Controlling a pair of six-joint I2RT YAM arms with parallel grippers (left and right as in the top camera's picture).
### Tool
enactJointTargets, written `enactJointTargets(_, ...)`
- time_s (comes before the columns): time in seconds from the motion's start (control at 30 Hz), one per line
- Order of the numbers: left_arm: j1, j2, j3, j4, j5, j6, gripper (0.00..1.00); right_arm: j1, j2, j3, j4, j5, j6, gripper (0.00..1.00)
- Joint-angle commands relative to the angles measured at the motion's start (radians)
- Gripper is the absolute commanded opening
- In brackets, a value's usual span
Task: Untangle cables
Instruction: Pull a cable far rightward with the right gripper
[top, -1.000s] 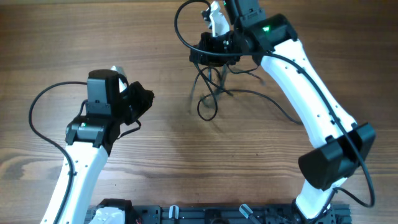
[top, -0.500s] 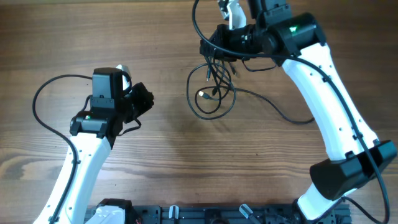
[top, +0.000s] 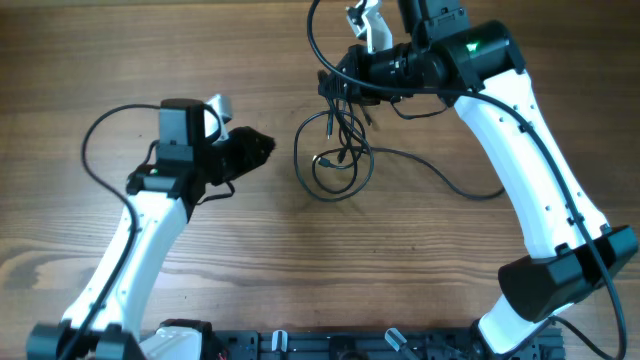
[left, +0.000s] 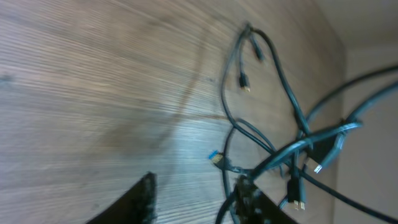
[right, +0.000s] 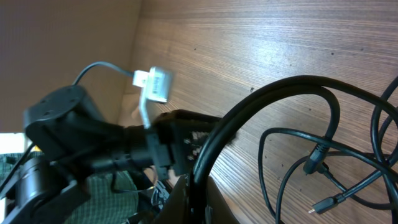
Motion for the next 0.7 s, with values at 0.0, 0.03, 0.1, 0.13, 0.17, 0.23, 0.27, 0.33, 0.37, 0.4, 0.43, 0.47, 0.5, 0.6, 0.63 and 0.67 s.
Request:
enactJointTargets(0.0,-0.058,0.071,0.002,0.068,0.118,0.09,0.5,0.0,-0.031,0.031,0.002,-0.029,-0.022,0.04)
enactJointTargets(0.03,-0.069,0.082,0.002,0.086,0.117,0.09,0.53,0.0,-0.031,0.031,0.001,-0.029,-0.022,0.04)
enactJointTargets(0.1,-0.1,0.107,0.002,0.142,0.117,0.09,0.59,0.0,-0.031,0.031,-0.009,-0.024,-0.023,0.04)
enactJointTargets(0.13,-0.116,0.119,0.002,0.177,0.117,0.09,0.63,0.0,-0.031,0.031,-0.014,-0.018,-0.022,0.05)
enactJointTargets(0.17,-0.129,0.131,0.002,0.204,0.116,0.09,0.65,0.0,-0.031,0.031,-0.018,-0.018,-0.022,0.05)
enactJointTargets(0.23,-0.153,0.161,0.002,0.246,0.082,0.09,0.67,0.0,-0.031,0.031,-0.021,-0.018,-0.022,0.05)
enactJointTargets(0.27,-0.165,0.182,0.002,0.257,0.039,0.089,0.67,0.0,-0.031,0.031,-0.021,-0.018,-0.022,0.04)
enactJointTargets(0.33,-0.177,0.217,0.002,0.261,-0.028,0.089,0.6,0.0,-0.031,0.031,-0.022,-0.019,-0.022,0.04)
enactJointTargets(0.37,-0.178,0.23,0.002,0.259,-0.048,0.09,0.42,0.0,-0.031,0.031,-0.022,-0.018,-0.022,0.04)
enactJointTargets(0.4,-0.176,0.244,0.002,0.25,-0.079,0.089,0.13,0.0,-0.031,0.031,-0.022,-0.019,-0.022,0.04)
enactJointTargets(0.43,-0.172,0.248,0.002,0.233,-0.112,0.087,0.04,-0.004,-0.031,0.031,-0.021,-0.02,-0.022,0.04)
enactJointTargets(0.47,-0.164,0.249,0.002,0.208,-0.158,0.085,0.04,-0.013,-0.035,0.031,-0.019,-0.031,-0.022,0.04)
enactJointTargets(0.5,-0.148,0.249,0.002,0.171,-0.206,0.085,0.04,-0.048,-0.051,0.031,-0.004,-0.074,-0.022,0.04)
enactJointTargets(0.6,-0.109,0.249,0.002,0.109,-0.24,0.082,0.04,-0.163,-0.103,0.031,0.049,-0.191,-0.017,0.04)
enactJointTargets(0.63,-0.093,0.249,0.002,0.089,-0.254,0.082,0.04,-0.235,-0.128,0.031,0.067,-0.222,-0.008,0.04)
enactJointTargets(0.67,-0.082,0.249,0.002,0.077,-0.268,0.082,0.04,-0.28,-0.139,0.031,0.068,-0.221,0.003,0.04)
